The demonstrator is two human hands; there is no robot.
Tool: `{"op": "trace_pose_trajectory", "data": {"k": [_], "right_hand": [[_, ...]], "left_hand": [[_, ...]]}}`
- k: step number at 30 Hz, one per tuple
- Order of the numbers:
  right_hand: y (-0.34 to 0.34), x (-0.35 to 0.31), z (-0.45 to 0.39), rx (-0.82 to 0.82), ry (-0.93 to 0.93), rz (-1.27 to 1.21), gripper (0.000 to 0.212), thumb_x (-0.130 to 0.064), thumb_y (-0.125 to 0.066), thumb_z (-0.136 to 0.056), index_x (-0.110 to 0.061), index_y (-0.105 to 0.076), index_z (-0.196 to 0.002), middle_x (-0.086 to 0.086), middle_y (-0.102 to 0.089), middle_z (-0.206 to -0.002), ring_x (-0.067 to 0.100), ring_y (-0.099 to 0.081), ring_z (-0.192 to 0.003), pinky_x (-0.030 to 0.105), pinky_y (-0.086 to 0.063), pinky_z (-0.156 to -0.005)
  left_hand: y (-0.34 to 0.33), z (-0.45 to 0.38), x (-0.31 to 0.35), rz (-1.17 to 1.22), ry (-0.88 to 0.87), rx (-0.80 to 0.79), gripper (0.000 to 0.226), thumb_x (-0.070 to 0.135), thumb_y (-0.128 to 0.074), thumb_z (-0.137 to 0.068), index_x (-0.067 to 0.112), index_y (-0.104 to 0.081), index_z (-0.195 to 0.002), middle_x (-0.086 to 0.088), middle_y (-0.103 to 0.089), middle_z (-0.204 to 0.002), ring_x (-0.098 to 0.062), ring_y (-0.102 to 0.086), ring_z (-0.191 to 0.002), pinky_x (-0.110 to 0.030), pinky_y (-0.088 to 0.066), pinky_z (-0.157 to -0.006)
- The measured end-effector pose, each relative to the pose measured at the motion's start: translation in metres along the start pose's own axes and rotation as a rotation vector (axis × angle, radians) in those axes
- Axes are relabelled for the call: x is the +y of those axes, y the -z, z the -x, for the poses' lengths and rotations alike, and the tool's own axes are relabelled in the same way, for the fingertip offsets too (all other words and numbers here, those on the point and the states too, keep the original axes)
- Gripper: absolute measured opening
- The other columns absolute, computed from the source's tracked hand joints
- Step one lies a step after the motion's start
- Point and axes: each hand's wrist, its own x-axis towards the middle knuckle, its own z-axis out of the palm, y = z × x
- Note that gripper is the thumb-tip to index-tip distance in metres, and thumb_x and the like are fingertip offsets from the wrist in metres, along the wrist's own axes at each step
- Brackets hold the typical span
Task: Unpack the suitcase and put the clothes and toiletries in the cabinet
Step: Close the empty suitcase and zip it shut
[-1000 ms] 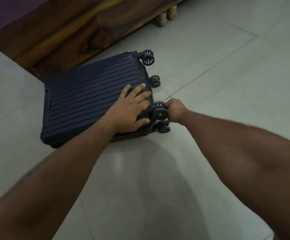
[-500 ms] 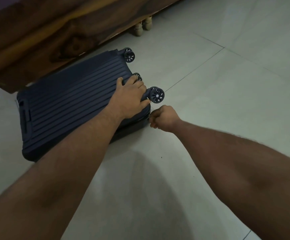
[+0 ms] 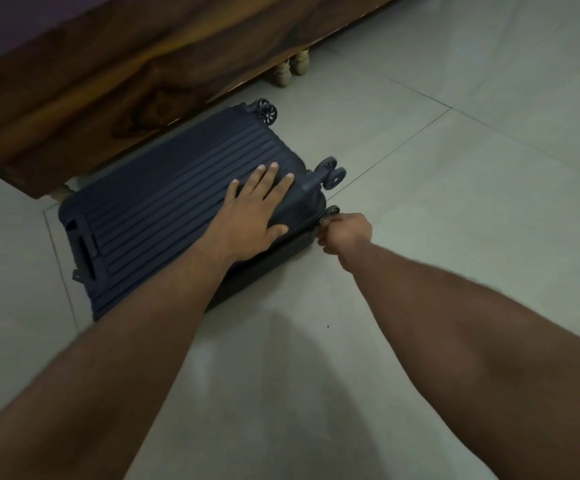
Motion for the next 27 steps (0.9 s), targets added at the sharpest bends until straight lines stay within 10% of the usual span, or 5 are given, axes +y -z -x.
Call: {"op": "trace_pose_trajectory", "data": {"k": [7,16,27], "right_hand": [[0.019,0.003,-0.012,0.177,0.186,0.39,0.02,-0.015,-0.061,-0.092,-0.009,-0.078,-0.101,0.011,-0.073,-0.106,0.034,-0.068,-0.1,0.028,-0.046,-0.075],[-0.023,0.03,0.038,0.005,0.344,0.521,0.02,-0.013,-0.058,-0.091,-0.01,-0.077,-0.085,0.013,-0.073,-0.09,0.034,-0.066,-0.087,0.027,-0.041,-0.069],[0.014,0.023,-0.038,0.204,0.034,0.127,0.024,-0.036,-0.068,-0.072,-0.016,-0.08,-0.079,0.005,-0.077,-0.079,0.031,-0.077,-0.078,0.046,-0.065,-0.077]], "left_hand": [[-0.013,0.007,0.008,-0.047,0.077,-0.01,0.076,0.065,-0.028,-0.103,0.043,0.02,-0.159,-0.004,0.018,-0.172,-0.046,0.01,-0.155,-0.075,-0.007,-0.119],[-0.015,-0.019,0.03,-0.076,0.103,0.021,0.075,0.058,-0.03,-0.106,0.038,0.017,-0.16,-0.009,0.009,-0.173,-0.056,-0.003,-0.152,-0.076,-0.014,-0.117],[-0.012,0.048,-0.013,-0.006,-0.065,-0.001,0.087,0.066,-0.041,-0.1,0.02,-0.007,-0.165,-0.003,-0.001,-0.173,-0.022,-0.001,-0.16,-0.047,-0.013,-0.129]]}}
